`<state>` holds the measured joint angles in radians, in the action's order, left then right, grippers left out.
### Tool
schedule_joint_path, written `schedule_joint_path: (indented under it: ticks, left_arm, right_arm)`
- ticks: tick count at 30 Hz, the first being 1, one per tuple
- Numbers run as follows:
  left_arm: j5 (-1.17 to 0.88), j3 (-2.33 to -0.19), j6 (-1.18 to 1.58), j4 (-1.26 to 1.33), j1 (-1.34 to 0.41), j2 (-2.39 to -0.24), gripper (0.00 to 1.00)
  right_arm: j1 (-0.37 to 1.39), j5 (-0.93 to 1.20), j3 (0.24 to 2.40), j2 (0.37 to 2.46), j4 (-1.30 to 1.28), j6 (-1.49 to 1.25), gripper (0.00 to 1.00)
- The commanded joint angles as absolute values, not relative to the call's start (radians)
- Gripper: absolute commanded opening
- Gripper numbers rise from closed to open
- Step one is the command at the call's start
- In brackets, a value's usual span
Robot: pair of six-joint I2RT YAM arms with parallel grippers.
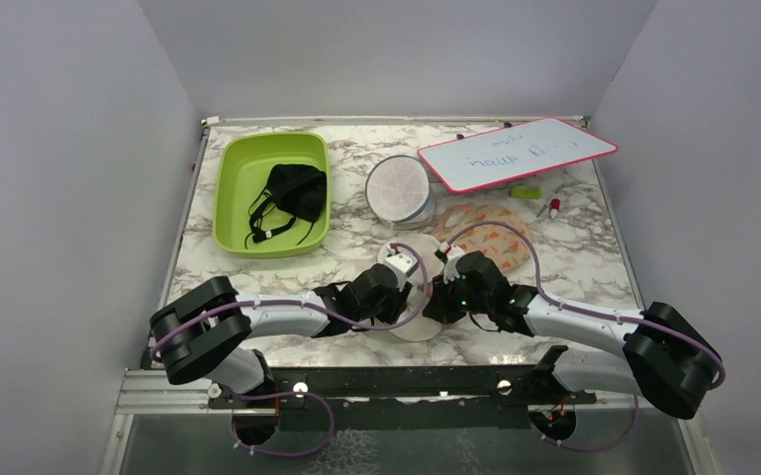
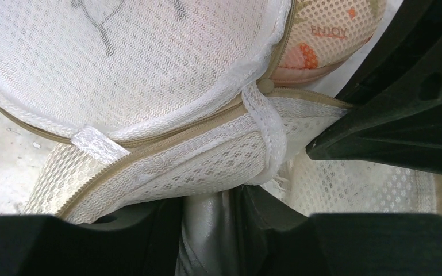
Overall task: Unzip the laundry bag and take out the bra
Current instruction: Pick up the bra from the laundry bag.
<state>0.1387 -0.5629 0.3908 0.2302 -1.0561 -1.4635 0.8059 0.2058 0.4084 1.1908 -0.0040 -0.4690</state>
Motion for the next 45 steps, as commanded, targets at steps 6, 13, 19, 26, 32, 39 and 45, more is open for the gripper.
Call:
schedule_joint_path:
  ticks: [6, 13, 19, 26, 32, 39, 45]
  left_arm:
    - [0.055, -0.572, 0.397, 0.208, -1.062, -1.410, 0.18]
    - [-0.020, -0.578, 0.371, 0.221, -1.064, -1.410, 0.38]
    - [-0.049, -0.612, 0.358, 0.249, -1.078, -1.465, 0.49]
    - [0.023, -0.644, 0.381, 0.268, -1.091, -1.516, 0.43]
    - [0.058, -0.649, 0.385, 0.252, -1.091, -1.533, 0.30]
    - [0.040, -0.671, 0.373, 0.257, -1.092, -1.564, 0.46]
    - [0.067, -0.679, 0.374, 0.252, -1.091, -1.572, 0.27]
  right_arm:
    - [0.811, 0.221, 0.402, 1.219, 0.015, -0.516, 0.10]
    - [0.811, 0.243, 0.397, 1.187, 0.049, -0.531, 0.10]
    - [0.811, 0.244, 0.392, 1.169, 0.045, -0.525, 0.10]
    - [0.811, 0.247, 0.388, 1.163, 0.046, -0.531, 0.10]
    - [0.811, 0.246, 0.387, 1.160, 0.038, -0.528, 0.10]
    - [0.811, 0.250, 0.388, 1.166, 0.040, -0.532, 0.10]
    - [0.811, 0.243, 0.391, 1.160, 0.034, -0.532, 0.10]
